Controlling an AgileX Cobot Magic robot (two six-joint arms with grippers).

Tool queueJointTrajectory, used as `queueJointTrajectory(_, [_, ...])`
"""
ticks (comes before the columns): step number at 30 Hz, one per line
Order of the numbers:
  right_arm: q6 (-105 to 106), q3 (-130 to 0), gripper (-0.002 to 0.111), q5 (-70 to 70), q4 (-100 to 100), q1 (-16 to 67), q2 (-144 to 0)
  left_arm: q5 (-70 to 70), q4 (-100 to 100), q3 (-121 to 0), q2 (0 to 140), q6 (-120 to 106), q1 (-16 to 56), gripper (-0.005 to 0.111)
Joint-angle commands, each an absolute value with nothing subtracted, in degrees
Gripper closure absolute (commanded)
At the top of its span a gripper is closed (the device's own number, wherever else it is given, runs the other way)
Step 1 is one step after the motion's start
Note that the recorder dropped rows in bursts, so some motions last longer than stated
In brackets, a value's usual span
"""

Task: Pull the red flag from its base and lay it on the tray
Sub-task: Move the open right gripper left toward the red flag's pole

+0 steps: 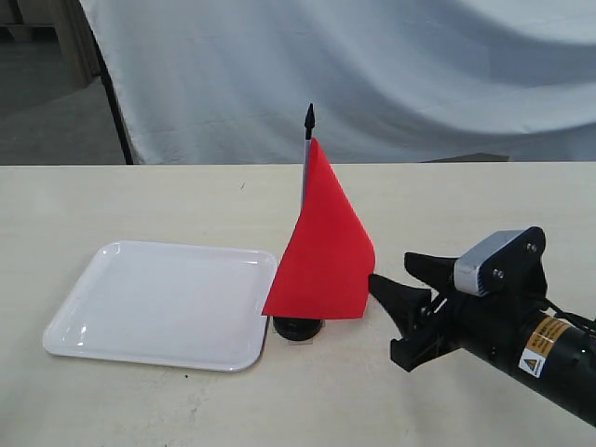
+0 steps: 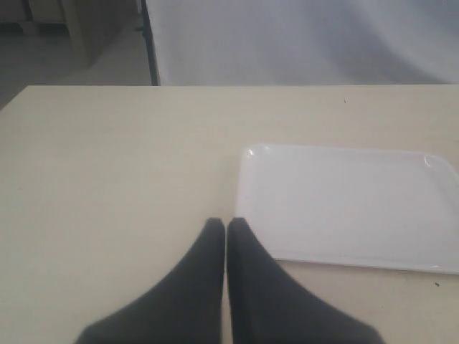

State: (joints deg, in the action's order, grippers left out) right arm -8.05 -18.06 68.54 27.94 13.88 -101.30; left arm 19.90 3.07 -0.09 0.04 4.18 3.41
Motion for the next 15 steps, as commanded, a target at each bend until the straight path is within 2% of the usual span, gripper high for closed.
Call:
queueJointTrajectory(1, [-8.11,-18.21,0.004,68.46,28.65,13.62,-101.28,19.67,2.78,0.0,0.0,4.3,3.54,0.105])
queueJointTrajectory(15, [-10.11,-19.24,0.004,69.83,28.5,14.66,-102.5,19.67,2.78,0.0,0.0,4.3,3.54,0.105])
